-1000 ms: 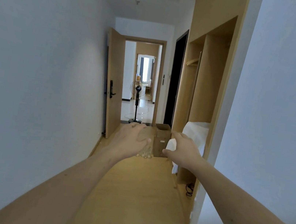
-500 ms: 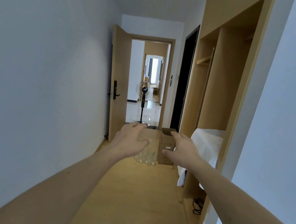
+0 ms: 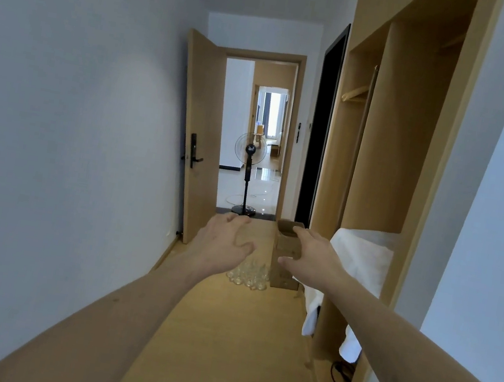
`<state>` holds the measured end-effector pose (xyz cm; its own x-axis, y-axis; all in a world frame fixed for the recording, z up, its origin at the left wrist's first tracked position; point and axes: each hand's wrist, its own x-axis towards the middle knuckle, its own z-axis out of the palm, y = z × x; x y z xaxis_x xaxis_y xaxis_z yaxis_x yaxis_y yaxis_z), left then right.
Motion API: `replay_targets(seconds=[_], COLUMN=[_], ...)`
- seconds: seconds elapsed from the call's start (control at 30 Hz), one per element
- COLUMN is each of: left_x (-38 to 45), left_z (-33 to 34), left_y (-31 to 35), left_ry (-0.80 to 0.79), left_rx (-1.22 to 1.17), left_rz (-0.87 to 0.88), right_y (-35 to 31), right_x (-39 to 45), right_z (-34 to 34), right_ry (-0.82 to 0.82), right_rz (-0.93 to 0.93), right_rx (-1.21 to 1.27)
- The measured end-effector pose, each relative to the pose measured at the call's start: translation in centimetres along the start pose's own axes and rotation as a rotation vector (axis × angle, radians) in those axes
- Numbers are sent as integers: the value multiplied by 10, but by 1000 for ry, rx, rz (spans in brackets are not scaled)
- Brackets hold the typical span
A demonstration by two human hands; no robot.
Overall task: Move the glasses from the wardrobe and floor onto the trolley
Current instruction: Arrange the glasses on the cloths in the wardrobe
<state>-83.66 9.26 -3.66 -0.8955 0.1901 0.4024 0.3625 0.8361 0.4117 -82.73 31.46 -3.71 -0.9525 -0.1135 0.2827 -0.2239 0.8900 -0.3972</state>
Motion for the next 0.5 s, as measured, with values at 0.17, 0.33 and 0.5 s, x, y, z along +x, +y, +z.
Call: replay_targets(seconds=[0.17,0.33,0.5], left_x=[53,119,196], left_z=[26,40,50], left_y=[-19,-51,-97], left_ry=[2,-3,-5], left_rx=[-8,-17,-28], left_rz=[12,65,92], right_y=[20,28,29], right_x=[51,119,202], right_z=[17,36,58], right_ry=[-4,18,43], right_rz=[23,34,54], right_rx=[-30,-25,-25])
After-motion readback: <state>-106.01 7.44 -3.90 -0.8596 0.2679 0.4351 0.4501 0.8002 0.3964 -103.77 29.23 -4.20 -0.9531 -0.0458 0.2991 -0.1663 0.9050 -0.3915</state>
